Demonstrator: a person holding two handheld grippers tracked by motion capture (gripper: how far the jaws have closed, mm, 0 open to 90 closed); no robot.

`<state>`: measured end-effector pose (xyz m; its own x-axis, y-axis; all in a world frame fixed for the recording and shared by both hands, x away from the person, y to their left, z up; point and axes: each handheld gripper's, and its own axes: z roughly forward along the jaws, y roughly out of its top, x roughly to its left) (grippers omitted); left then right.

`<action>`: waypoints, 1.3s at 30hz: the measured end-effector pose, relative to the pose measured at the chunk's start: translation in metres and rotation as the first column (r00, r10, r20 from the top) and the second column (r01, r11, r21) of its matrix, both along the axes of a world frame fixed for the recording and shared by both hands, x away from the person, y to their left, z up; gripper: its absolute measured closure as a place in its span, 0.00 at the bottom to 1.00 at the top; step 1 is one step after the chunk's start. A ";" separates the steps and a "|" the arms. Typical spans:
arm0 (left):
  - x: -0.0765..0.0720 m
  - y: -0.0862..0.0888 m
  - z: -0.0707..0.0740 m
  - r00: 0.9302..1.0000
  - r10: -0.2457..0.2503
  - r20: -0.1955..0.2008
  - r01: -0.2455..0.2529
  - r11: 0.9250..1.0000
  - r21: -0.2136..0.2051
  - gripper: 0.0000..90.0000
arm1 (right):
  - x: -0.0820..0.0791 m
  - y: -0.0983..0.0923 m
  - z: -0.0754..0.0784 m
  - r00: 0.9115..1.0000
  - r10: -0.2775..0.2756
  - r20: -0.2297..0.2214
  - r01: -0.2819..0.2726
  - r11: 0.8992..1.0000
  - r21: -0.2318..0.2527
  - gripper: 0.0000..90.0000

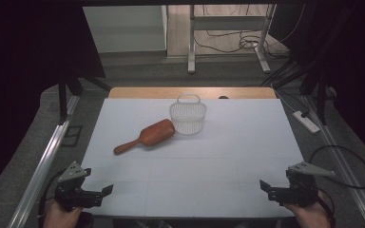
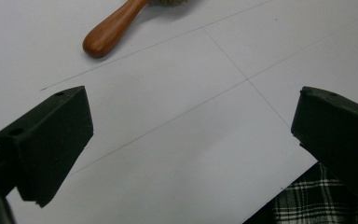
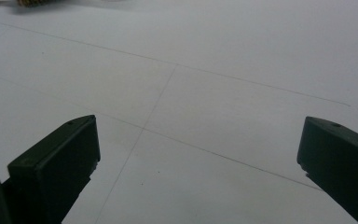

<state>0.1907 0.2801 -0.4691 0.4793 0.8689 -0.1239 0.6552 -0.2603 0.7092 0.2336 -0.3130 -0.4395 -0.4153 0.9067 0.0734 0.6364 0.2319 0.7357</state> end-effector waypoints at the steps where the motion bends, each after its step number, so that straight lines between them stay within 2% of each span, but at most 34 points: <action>1: 0.000 0.000 0.000 1.000 0.006 -0.001 -0.006 1.000 -0.001 0.00 | 0.000 0.000 0.000 1.000 0.004 -0.003 -0.004 1.000 0.003 0.00; 7: 0.000 0.004 0.000 1.000 0.022 -0.002 -0.022 0.999 -0.028 0.00 | 0.000 0.000 0.000 1.000 0.023 -0.008 -0.023 1.000 0.012 0.00; 23: 0.000 0.002 0.000 1.000 0.016 -0.007 -0.016 1.000 -0.013 0.00 | 0.001 0.002 -0.001 0.999 0.031 -0.014 -0.031 1.000 -0.001 0.00; 32: 0.003 0.001 0.001 1.000 0.009 -0.012 -0.009 1.000 -0.021 0.00 | 0.002 0.003 -0.001 0.999 0.040 -0.017 -0.041 0.999 -0.008 0.00; 39: 0.008 -0.003 0.004 1.000 -0.001 -0.014 0.001 1.000 0.001 0.00 | 0.002 0.004 -0.001 0.999 0.046 -0.018 -0.047 0.999 -0.019 0.00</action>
